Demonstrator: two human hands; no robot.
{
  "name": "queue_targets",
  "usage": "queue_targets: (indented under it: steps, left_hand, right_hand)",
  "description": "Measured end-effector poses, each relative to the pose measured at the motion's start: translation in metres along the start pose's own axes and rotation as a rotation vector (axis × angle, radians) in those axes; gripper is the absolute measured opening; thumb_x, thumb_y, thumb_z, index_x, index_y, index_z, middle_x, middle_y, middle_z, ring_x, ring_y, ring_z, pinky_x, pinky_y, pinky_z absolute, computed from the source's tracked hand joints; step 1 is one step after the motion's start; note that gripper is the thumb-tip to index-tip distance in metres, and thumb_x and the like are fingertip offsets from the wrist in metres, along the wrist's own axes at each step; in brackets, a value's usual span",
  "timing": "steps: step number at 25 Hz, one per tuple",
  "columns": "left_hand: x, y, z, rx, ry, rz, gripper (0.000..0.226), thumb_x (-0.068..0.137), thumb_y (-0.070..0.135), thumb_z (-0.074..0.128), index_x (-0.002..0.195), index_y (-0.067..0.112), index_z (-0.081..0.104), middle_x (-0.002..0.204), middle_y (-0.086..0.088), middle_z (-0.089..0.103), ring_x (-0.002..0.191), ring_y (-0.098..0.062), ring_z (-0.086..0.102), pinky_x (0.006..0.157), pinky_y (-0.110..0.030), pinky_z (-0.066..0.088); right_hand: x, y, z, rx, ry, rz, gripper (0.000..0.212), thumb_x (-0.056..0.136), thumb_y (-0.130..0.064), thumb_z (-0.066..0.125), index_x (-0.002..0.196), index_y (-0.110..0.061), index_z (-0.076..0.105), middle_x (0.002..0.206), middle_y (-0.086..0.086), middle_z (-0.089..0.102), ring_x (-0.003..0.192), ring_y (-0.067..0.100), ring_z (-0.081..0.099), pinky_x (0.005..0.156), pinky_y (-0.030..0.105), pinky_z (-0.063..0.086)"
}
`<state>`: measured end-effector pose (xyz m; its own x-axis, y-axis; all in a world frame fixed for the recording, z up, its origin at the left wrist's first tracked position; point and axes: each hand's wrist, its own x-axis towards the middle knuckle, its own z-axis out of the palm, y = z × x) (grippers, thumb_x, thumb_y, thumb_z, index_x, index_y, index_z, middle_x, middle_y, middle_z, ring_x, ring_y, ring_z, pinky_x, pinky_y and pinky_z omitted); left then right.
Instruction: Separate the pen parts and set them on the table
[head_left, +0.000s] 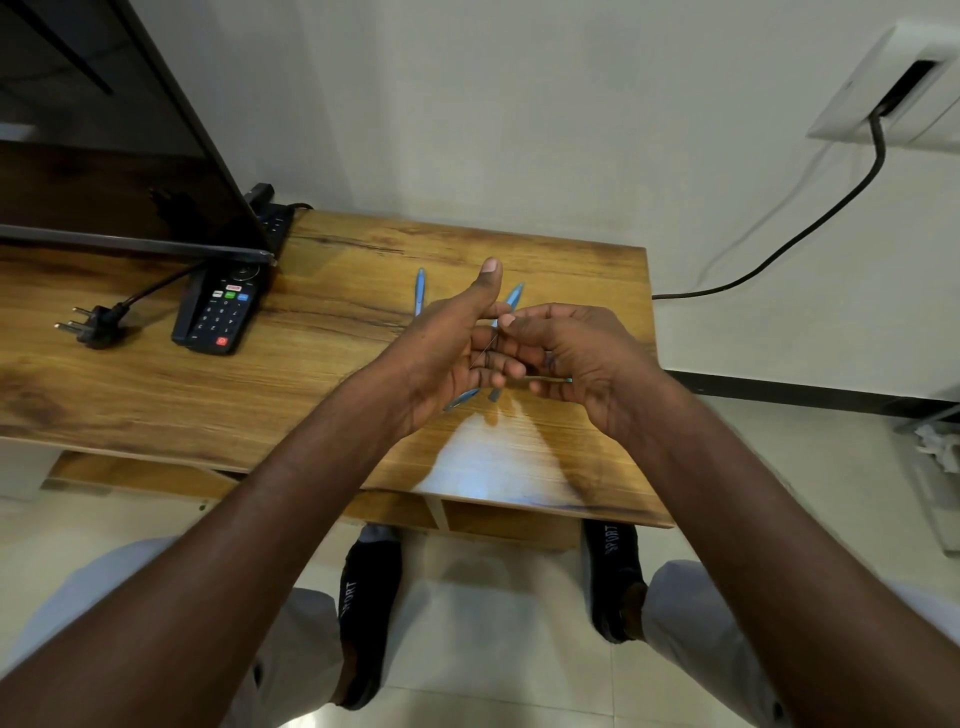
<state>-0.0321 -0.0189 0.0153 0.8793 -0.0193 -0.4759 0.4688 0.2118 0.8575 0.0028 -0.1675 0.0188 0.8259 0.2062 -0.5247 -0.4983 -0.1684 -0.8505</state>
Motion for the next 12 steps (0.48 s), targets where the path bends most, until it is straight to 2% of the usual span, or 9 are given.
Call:
queue_targets:
  steps: [3, 7, 9, 12]
  left_hand:
    - [0.002, -0.001, 0.0, 0.01, -0.009, -0.004, 0.07, 0.103, 0.064, 0.046, 0.13, 0.002, 0.064, 0.088, -0.017, 0.076, 0.069, -0.019, 0.068, 0.06, -0.027, 0.053]
    - [0.001, 0.002, -0.004, 0.086, -0.005, -0.006, 0.065, 0.104, 0.063, 0.044, 0.124, 0.005, 0.067, 0.099, -0.021, 0.078, 0.075, -0.022, 0.071, 0.067, -0.031, 0.055]
    - [-0.001, 0.003, -0.008, 0.353, 0.115, 0.06, 0.055, 0.108, 0.057, 0.042, 0.117, 0.01, 0.069, 0.093, -0.014, 0.08, 0.071, -0.019, 0.071, 0.065, -0.031, 0.055]
    - [0.001, -0.002, -0.02, 0.875, 0.301, 0.228, 0.034, 0.107, 0.042, 0.055, 0.1, 0.014, 0.074, 0.084, -0.002, 0.077, 0.074, -0.016, 0.07, 0.071, -0.033, 0.055]
  right_hand:
    - [0.0, 0.001, 0.001, -0.001, -0.008, 0.005, 0.029, 0.091, -0.025, 0.082, 0.115, -0.008, 0.077, 0.088, 0.004, 0.078, 0.071, 0.012, 0.07, 0.059, 0.025, 0.053]
    - [0.0, -0.003, -0.001, 0.022, 0.009, 0.015, 0.021, 0.093, -0.018, 0.079, 0.11, -0.007, 0.078, 0.089, 0.006, 0.075, 0.078, 0.018, 0.069, 0.06, 0.027, 0.053]
    - [-0.001, -0.007, -0.005, 0.077, 0.033, 0.022, 0.005, 0.093, -0.014, 0.077, 0.098, -0.012, 0.077, 0.089, 0.005, 0.074, 0.083, 0.019, 0.07, 0.062, 0.028, 0.052]
    - [0.0, -0.009, -0.01, 0.123, 0.067, 0.01, 0.01, 0.092, -0.017, 0.08, 0.1, -0.012, 0.075, 0.092, 0.006, 0.073, 0.083, 0.019, 0.071, 0.062, 0.029, 0.051]
